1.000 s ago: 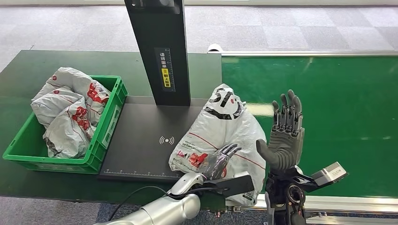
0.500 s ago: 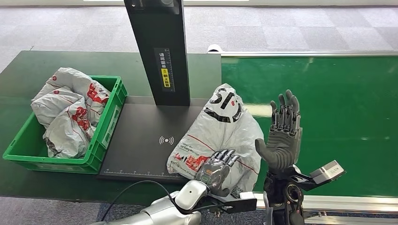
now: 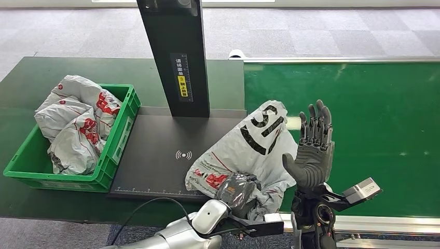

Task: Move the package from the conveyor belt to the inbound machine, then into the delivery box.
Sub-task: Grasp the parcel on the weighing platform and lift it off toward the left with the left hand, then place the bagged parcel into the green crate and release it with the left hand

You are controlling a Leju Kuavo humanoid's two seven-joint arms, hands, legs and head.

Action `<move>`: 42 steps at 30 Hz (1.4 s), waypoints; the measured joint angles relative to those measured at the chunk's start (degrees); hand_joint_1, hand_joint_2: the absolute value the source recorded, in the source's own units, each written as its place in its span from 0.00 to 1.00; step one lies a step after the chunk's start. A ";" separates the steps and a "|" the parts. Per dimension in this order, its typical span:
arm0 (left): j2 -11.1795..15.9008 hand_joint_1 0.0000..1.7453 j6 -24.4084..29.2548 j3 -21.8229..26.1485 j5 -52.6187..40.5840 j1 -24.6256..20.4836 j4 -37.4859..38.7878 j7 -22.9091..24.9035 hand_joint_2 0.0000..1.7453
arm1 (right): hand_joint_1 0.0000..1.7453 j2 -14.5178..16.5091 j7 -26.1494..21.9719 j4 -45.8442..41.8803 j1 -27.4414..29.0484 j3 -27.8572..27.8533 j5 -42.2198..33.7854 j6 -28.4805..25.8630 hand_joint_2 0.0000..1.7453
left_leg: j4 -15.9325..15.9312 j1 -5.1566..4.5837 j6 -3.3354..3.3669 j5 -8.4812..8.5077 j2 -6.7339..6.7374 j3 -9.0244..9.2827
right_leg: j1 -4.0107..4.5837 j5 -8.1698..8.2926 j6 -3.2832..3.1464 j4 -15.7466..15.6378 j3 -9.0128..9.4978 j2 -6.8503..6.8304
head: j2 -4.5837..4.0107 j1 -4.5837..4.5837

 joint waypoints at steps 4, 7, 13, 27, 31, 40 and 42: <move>-0.01 1.00 2.31 0.79 0.05 0.06 0.07 -1.95 1.00 | 0.00 0.00 0.00 0.00 0.09 -0.17 -0.19 -0.01 1.00 | 0.00 0.00 0.00 0.00 0.00 -0.02 | 0.00 0.00 0.00 0.00 -0.02 0.00 | 0.00 -0.01; -0.03 1.00 3.31 2.66 -1.10 0.25 -0.23 -4.83 1.00 | 0.00 0.01 0.00 -0.02 0.22 -0.37 -0.26 0.00 1.00 | 0.00 0.00 -0.01 -0.01 -0.01 -0.04 | 0.00 -0.01 0.01 0.00 -0.04 -0.01 | 0.00 0.00; 0.06 1.00 3.39 9.21 -0.14 1.20 -2.30 -13.64 1.00 | 0.00 0.07 0.00 -0.14 0.87 -0.82 -0.25 -0.13 1.00 | 0.01 -0.01 0.00 -0.01 -0.05 -0.07 | -0.01 -0.01 0.01 0.00 -0.07 -0.02 | 0.00 -0.02; 4.21 1.00 -8.56 39.67 -0.30 18.58 -48.18 -39.27 1.00 | 0.00 -0.55 -0.02 -6.30 7.78 -5.18 -2.36 -1.15 1.00 | -0.04 0.00 -0.03 -0.07 0.05 -0.26 | 0.01 -0.07 0.00 0.00 -0.27 0.05 | 0.00 -0.02; 6.60 1.00 -5.51 50.41 0.95 29.78 -70.32 -43.15 1.00 | 0.00 -0.50 -0.02 -8.99 10.12 -7.10 -2.72 -1.04 1.00 | -0.09 0.02 -0.08 -0.10 0.08 -0.28 | 0.03 -0.13 -0.04 0.00 -0.28 0.06 | 0.00 -0.02; 8.92 1.00 -5.97 62.56 11.72 35.82 -81.73 -44.78 1.00 | 0.00 0.27 -0.02 -10.31 10.54 -8.27 -2.50 -0.80 1.00 | -0.08 0.00 -0.07 -0.09 -0.03 -0.22 | 0.01 -0.12 -0.03 0.00 -0.15 -0.01 | 0.00 0.01; 9.94 1.00 -8.77 69.41 17.98 34.54 -80.14 -45.20 1.00 | 0.00 0.56 -0.02 -10.38 10.52 -8.46 -2.18 -0.58 1.00 | -0.09 0.02 -0.08 -0.08 0.01 -0.15 | 0.03 -0.12 -0.04 0.01 -0.14 0.00 | 0.00 0.00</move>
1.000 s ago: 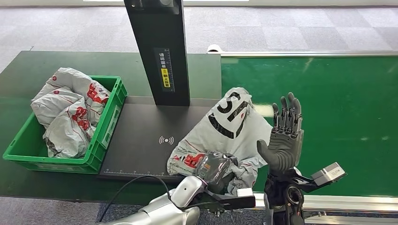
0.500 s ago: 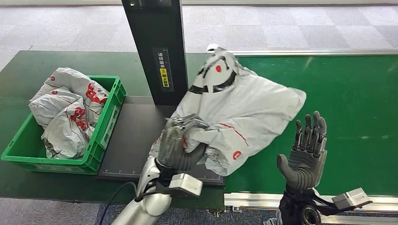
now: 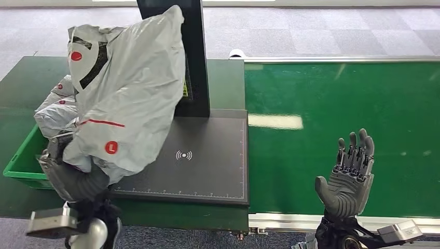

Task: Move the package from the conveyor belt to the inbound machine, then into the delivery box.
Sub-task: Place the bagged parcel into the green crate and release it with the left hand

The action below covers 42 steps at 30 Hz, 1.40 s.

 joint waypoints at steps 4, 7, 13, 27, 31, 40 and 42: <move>2.71 1.00 -5.10 16.81 3.24 -3.81 6.68 -0.88 1.00 | 0.00 0.51 0.00 0.00 -0.07 -0.36 0.49 0.28 1.00 | 0.00 0.13 -0.06 0.04 0.09 0.07 | 0.13 0.01 -0.05 0.04 -0.03 0.06 | 0.00 -0.02; 4.31 1.00 -3.16 25.02 -3.07 -8.14 13.92 1.22 1.00 | 0.00 0.77 0.00 0.07 -0.50 -0.62 0.81 0.62 1.00 | -0.01 0.16 -0.10 0.07 -0.07 0.03 | 0.15 -0.01 -0.06 0.05 0.00 -0.06 | 0.00 0.03; 11.44 1.00 10.06 35.78 -31.72 -23.14 43.29 16.56 1.00 | 0.00 1.08 0.00 1.62 -3.05 -0.74 1.84 1.32 1.00 | 0.00 0.16 -0.14 0.19 -0.14 0.03 | 0.15 0.06 -0.09 0.07 0.06 -0.09 | 0.00 0.02; 17.60 1.00 12.64 40.83 -56.12 -36.56 69.66 35.93 1.00 | 0.00 0.88 0.00 5.43 -6.27 -0.66 2.17 1.70 1.00 | 0.00 0.16 -0.18 0.22 -0.16 0.08 | 0.15 0.07 -0.14 0.09 0.05 -0.11 | 0.00 0.02; 17.21 1.00 12.64 40.61 -63.37 -39.31 73.04 39.35 1.00 | 0.00 0.78 0.00 6.02 -6.66 -0.66 2.23 1.72 1.00 | 0.00 0.16 -0.18 0.32 -0.26 0.10 | 0.14 0.08 -0.14 0.09 0.10 -0.24 | 0.00 0.02; 11.69 0.00 12.64 39.03 -66.42 -44.23 75.38 32.12 1.00 | 0.00 0.62 0.00 6.57 -5.71 -0.02 1.42 0.10 1.00 | 0.05 0.10 -0.16 0.41 -0.45 0.05 | 0.09 0.15 -0.11 0.09 0.14 -0.44 | 0.00 0.03; 10.60 0.00 12.32 39.37 -62.84 -45.04 75.23 27.93 1.00 | 0.00 0.61 0.00 6.57 -5.36 0.03 1.39 -0.16 1.00 | 0.05 0.10 -0.16 0.40 -0.40 0.03 | 0.09 0.17 -0.12 0.09 0.08 -0.40 | 0.00 0.02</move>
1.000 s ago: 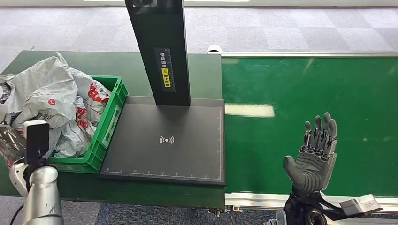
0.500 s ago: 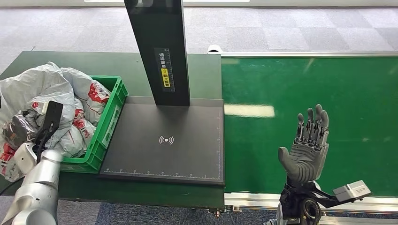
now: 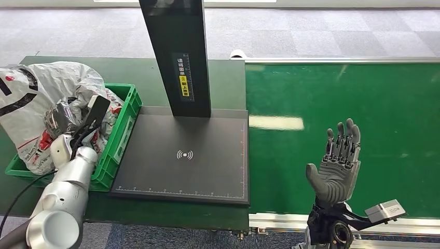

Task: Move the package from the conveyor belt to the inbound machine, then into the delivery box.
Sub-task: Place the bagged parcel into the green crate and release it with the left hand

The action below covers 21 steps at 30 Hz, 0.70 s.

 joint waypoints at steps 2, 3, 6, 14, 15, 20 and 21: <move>-0.96 0.00 -3.41 1.54 9.36 -1.22 0.19 -8.56 1.00 | 0.00 -0.02 0.00 0.00 0.32 -0.01 -0.09 -0.33 1.00 | 0.00 0.00 0.00 0.00 0.00 -0.05 | 0.00 0.01 -0.01 0.00 -0.07 0.01 | 0.00 0.00; -1.42 0.00 -7.52 3.05 16.11 -2.02 0.31 -14.00 1.00 | 0.00 -0.04 0.00 -0.01 0.48 -0.04 -0.19 -0.50 1.00 | 0.00 0.01 0.00 0.00 -0.01 -0.07 | 0.01 0.01 -0.01 0.00 -0.09 0.01 | 0.00 0.00; -2.78 0.00 -22.12 8.07 34.46 -4.16 -0.35 -26.02 1.00 | 0.00 -0.14 0.00 -0.02 0.92 -0.24 -0.37 -0.75 1.00 | 0.00 0.03 0.00 0.00 0.06 -0.11 | 0.03 0.01 -0.01 0.00 -0.15 0.06 | 0.00 0.00; -5.94 0.00 -30.90 9.90 48.26 -5.60 -6.85 -29.55 1.00 | 0.00 -0.19 0.00 -0.02 1.32 -0.98 0.09 -0.86 1.00 | 0.00 0.02 0.00 -0.01 0.14 -0.14 | 0.02 0.01 -0.01 0.01 -0.18 0.13 | 0.00 0.00; -6.11 0.00 -30.91 9.90 48.40 -5.63 -7.19 -29.56 1.00 | 0.00 -0.19 0.00 -0.02 1.32 -1.05 0.10 -0.89 1.00 | 0.00 0.02 0.00 -0.01 0.14 -0.14 | 0.02 0.01 -0.01 0.01 -0.18 0.13 | 0.00 0.00; -6.66 0.00 -30.95 9.89 48.60 -5.64 -8.25 -29.57 1.00 | 0.00 -0.19 0.00 -0.02 1.33 -1.40 0.13 -0.90 1.00 | 0.00 0.02 0.00 -0.01 0.14 -0.14 | 0.02 0.01 -0.01 0.01 -0.18 0.13 | 0.00 0.01; -6.71 0.00 -30.96 9.89 48.62 -5.64 -8.35 -29.57 1.00 | 0.00 -0.19 0.00 -0.02 1.34 -1.45 0.13 -0.90 1.00 | 0.00 0.02 0.00 -0.01 0.14 -0.14 | 0.02 0.01 -0.01 0.01 -0.18 0.13 | 0.00 0.01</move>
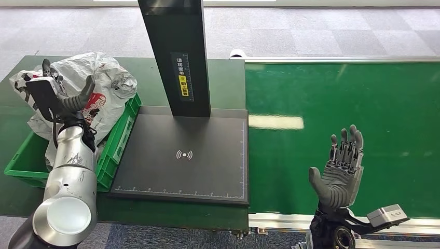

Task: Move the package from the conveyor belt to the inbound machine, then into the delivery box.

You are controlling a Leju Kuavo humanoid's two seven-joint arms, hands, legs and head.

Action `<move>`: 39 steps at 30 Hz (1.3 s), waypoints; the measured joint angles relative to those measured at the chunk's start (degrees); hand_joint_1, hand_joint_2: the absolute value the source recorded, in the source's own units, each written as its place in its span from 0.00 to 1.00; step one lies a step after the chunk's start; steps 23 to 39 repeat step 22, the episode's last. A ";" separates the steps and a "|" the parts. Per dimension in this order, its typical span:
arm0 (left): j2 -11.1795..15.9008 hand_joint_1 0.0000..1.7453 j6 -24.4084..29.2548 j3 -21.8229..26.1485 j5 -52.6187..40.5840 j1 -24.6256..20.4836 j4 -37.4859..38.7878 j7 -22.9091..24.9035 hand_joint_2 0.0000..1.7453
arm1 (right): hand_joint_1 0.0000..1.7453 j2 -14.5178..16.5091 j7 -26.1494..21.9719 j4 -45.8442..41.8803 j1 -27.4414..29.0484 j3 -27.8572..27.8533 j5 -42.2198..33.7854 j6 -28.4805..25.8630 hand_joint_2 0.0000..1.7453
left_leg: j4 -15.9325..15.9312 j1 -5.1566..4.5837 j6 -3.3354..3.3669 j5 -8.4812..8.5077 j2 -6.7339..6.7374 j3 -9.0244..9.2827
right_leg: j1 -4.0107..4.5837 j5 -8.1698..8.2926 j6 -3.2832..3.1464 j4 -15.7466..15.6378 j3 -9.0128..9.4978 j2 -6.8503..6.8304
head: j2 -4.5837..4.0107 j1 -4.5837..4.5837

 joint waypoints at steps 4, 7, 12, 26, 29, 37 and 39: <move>-0.37 0.00 -0.38 -0.98 4.57 0.67 -1.80 0.00 1.00 | 0.00 0.00 -0.01 0.00 0.00 -0.12 0.00 -0.10 1.00 | 0.00 0.00 0.00 0.00 0.01 -0.01 | 0.00 0.00 0.00 0.00 0.00 0.01 | 0.00 0.00; -0.98 0.00 0.65 -4.91 13.17 3.35 -7.35 0.00 1.00 | 0.00 0.00 0.00 0.00 -0.01 -0.15 0.08 -0.17 1.00 | -0.01 0.00 0.00 -0.02 0.03 -0.02 | 0.00 0.00 0.00 0.00 0.00 0.03 | 0.00 -0.01; -1.42 0.00 4.31 -11.09 19.69 10.01 -19.53 1.21 1.00 | 0.00 -0.04 -0.01 0.22 -0.54 -0.09 0.83 -0.29 1.00 | -0.02 0.00 -0.01 -0.05 0.03 -0.05 | 0.00 -0.02 -0.01 0.00 -0.02 0.02 | 0.00 -0.01; -8.42 0.00 -16.22 -26.76 27.56 36.71 -45.49 -0.14 1.00 | 0.00 0.02 0.49 4.40 -1.49 0.55 7.85 -9.41 1.00 | -0.02 -0.25 0.15 -0.30 0.08 0.06 | -0.26 -0.26 0.23 -0.03 0.09 0.06 | 0.00 0.00; -8.42 0.00 -16.22 -26.76 27.56 36.71 -45.49 -0.14 1.00 | 0.00 0.02 0.49 4.40 -1.49 0.55 7.85 -9.41 1.00 | -0.02 -0.25 0.15 -0.30 0.08 0.06 | -0.26 -0.26 0.23 -0.03 0.09 0.06 | 0.00 0.00; -8.42 0.00 -16.22 -26.76 27.56 36.71 -45.49 -0.14 1.00 | 0.00 0.02 0.49 4.40 -1.49 0.55 7.85 -9.41 1.00 | -0.02 -0.25 0.15 -0.30 0.08 0.06 | -0.26 -0.26 0.23 -0.03 0.09 0.06 | 0.00 0.00; -8.42 0.00 -16.22 -26.76 27.56 36.71 -45.49 -0.14 1.00 | 0.00 0.02 0.49 4.40 -1.49 0.55 7.85 -9.41 1.00 | -0.02 -0.25 0.15 -0.30 0.08 0.06 | -0.26 -0.26 0.23 -0.03 0.09 0.06 | 0.00 0.00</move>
